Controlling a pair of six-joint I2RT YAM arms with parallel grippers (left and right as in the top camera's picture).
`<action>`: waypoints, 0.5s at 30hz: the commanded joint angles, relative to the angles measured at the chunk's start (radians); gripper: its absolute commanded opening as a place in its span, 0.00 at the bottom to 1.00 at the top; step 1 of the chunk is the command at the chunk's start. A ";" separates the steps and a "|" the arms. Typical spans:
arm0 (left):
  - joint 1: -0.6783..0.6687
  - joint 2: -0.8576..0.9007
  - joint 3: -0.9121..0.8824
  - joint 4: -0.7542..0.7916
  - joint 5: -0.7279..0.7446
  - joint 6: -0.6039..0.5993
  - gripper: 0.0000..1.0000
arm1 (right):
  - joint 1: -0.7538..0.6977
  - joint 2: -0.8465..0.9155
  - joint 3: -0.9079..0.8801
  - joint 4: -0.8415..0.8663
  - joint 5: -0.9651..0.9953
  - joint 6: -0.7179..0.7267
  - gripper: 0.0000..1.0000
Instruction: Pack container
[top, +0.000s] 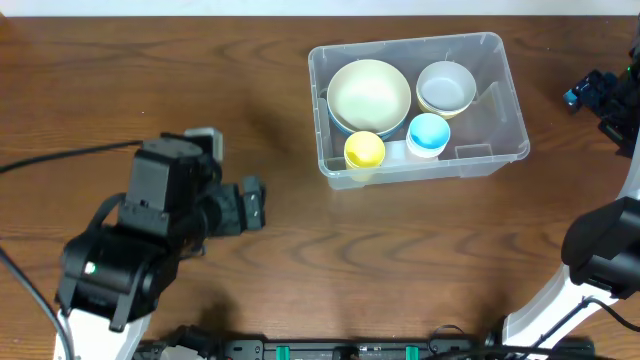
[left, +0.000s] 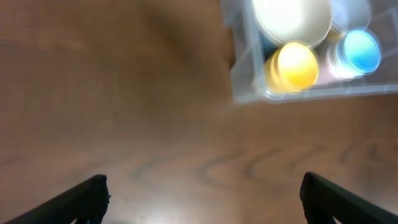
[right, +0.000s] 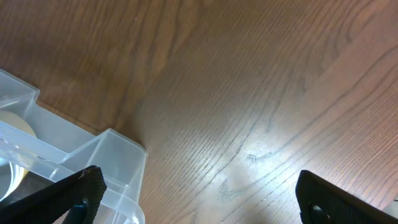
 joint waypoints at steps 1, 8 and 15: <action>0.001 -0.004 -0.001 -0.036 -0.004 -0.010 0.98 | -0.003 -0.005 -0.002 -0.001 0.006 0.013 0.99; 0.000 0.007 -0.001 -0.031 -0.016 0.031 0.98 | -0.003 -0.005 -0.002 -0.001 0.006 0.013 0.99; -0.002 0.019 -0.093 0.152 0.017 0.248 0.98 | -0.003 -0.005 -0.002 -0.001 0.006 0.013 0.99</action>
